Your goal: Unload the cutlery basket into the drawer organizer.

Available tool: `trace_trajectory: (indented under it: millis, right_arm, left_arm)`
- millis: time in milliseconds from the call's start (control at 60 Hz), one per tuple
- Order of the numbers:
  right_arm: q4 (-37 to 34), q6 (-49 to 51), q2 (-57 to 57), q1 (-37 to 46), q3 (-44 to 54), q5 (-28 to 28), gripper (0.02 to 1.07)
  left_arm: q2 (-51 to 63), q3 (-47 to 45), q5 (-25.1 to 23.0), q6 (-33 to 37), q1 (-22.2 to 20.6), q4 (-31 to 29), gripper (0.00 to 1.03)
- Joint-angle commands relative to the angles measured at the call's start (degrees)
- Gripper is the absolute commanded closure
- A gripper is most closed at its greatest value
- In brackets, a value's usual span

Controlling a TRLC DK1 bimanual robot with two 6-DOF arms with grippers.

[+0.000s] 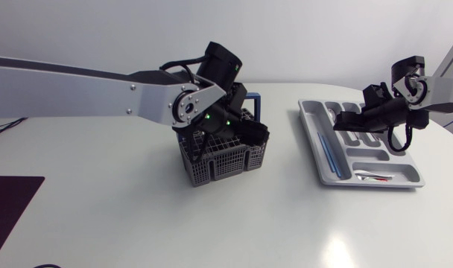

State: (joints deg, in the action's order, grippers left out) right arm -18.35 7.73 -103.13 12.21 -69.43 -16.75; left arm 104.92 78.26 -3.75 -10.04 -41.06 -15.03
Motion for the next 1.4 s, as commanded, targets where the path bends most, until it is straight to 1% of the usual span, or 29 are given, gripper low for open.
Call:
trace_trajectory:
  millis: [0,150,233,333,417,483,533,567,583,667,717,767,833,917,967,1050,1133,1383]
  right_arm:
    - [1.30,0.89,2.41,-0.78,2.63,-1.62,0.34]
    - [2.97,2.03,5.57,-2.98,5.71,-4.25,0.34]
    - [3.32,2.38,6.80,-4.74,7.11,-4.52,0.34]
    - [4.11,2.64,7.95,-7.11,8.52,-4.60,0.34]
    - [4.37,2.73,8.12,-9.66,9.14,-4.69,0.34]
    - [4.81,2.29,7.95,-11.77,9.40,-4.69,0.34]
    - [4.90,1.68,7.59,-13.44,9.22,-4.69,0.34]
    - [4.99,1.06,7.07,-14.58,8.87,-4.69,0.34]
    - [4.99,0.62,6.80,-15.11,8.52,-4.78,0.34]
    - [4.02,-0.52,5.57,-16.16,6.85,-6.27,0.34]
    - [3.23,-0.96,4.69,-16.60,5.62,-6.98,0.34]
    - [2.00,-1.40,3.29,-16.95,4.21,-8.03,0.34]
    - [0.60,-1.66,1.27,-17.39,2.63,-9.35,0.34]
    - [0.07,-2.19,-0.67,-18.18,1.58,-10.58,0.34]
    - [0.07,-2.54,-1.55,-18.71,1.23,-11.46,0.34]
    - [0.07,-2.98,-2.95,-19.77,0.70,-12.07,0.34]
    - [-0.02,-3.33,-3.83,-20.91,0.26,-12.34,0.34]
    - [-2.48,-3.33,-2.95,-23.46,-0.01,-14.45,0.34]
  left_arm:
    - [-3.23,-3.55,0.50,0.73,-2.54,0.00,0.08]
    - [-9.21,-5.92,1.81,5.74,-5.61,-0.27,0.08]
    - [-13.17,-6.89,2.25,8.37,-6.23,-2.73,0.08]
    - [-16.51,-8.65,2.25,12.59,-6.23,-7.65,0.08]
    - [-18.70,-13.22,2.25,16.11,-5.79,-9.06,0.07]
    - [-19.58,-17.79,2.25,18.39,-5.08,-9.06,0.07]
    - [-19.85,-20.87,2.25,20.50,-5.35,-8.88,0.07]
    - [-19.93,-23.94,2.34,22.52,-5.17,-7.39,0.07]
    - [-20.02,-26.32,2.43,23.67,-5.17,-5.19,0.07]
    - [-19.76,-32.29,5.15,26.65,-5.08,1.58,0.07]
    - [-19.76,-34.31,6.65,28.15,-5.08,4.13,0.07]
    - [-19.58,-36.86,9.02,30.17,-5.08,8.61,0.07]
    - [-19.23,-38.27,9.73,31.49,-4.21,12.21,0.07]
    - [-17.65,-38.88,10.43,32.10,-3.50,13.62,0.07]
    - [-16.68,-39.50,11.48,32.89,-3.24,15.73,0.07]
    - [-15.72,-39.85,11.92,33.69,-2.10,17.75,0.07]
    - [-15.19,-40.11,12.36,34.65,-1.39,18.98,0.07]
    - [-14.92,-41.17,12.54,37.99,2.65,22.06,0.07]
